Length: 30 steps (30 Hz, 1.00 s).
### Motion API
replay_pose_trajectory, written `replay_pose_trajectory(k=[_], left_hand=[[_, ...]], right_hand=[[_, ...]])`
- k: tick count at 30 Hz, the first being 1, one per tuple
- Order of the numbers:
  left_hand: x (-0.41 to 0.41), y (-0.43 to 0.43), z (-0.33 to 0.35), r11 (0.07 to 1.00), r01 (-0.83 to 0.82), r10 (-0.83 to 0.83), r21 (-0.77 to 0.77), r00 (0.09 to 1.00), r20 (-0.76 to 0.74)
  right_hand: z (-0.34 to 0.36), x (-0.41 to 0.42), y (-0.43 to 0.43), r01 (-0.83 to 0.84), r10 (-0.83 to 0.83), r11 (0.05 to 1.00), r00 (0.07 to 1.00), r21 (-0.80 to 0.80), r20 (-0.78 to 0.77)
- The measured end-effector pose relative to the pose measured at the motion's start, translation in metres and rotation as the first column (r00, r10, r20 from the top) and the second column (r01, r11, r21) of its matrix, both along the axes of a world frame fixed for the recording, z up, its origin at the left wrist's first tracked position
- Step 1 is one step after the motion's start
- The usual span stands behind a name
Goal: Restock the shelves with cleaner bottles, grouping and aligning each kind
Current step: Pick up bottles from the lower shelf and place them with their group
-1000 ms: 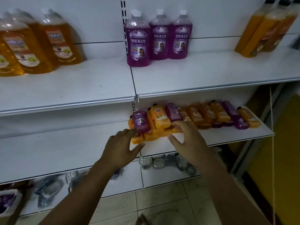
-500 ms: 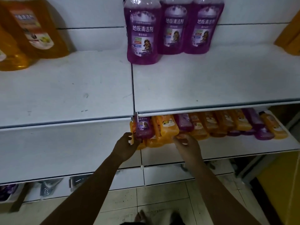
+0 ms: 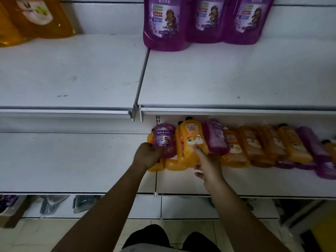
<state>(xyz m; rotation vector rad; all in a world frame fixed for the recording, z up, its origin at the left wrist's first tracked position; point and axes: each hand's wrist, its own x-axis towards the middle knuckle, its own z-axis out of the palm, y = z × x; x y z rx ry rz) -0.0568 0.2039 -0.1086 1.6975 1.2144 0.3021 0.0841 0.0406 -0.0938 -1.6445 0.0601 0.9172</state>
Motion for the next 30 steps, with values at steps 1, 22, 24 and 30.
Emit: replay_pose_trajectory(k=[1, 22, 24, 30], left_hand=[[-0.001, 0.002, -0.001, 0.999, -0.034, 0.035, -0.03, 0.999, 0.012], [-0.074, -0.033, 0.025, 0.715, 0.247, 0.228, -0.654, 0.801, 0.553], [-0.083, -0.048, 0.031, 0.735, 0.277, 0.176, -0.619, 0.804, 0.569], [-0.106, -0.102, 0.059, 0.788, 0.324, 0.085, -0.523, 0.785, 0.614]], right_hand=[[0.001, 0.001, 0.0, 0.013, -0.012, 0.999, 0.999, 0.039, -0.031], [0.038, -0.026, -0.062, -0.371, 0.399, 0.863, 0.917, 0.344, -0.014], [0.047, -0.029, -0.077, -0.462, 0.451, 0.853, 0.887, 0.244, 0.102], [0.074, -0.049, -0.12, -0.524, 0.503, 0.821, 0.851, 0.226, 0.149]])
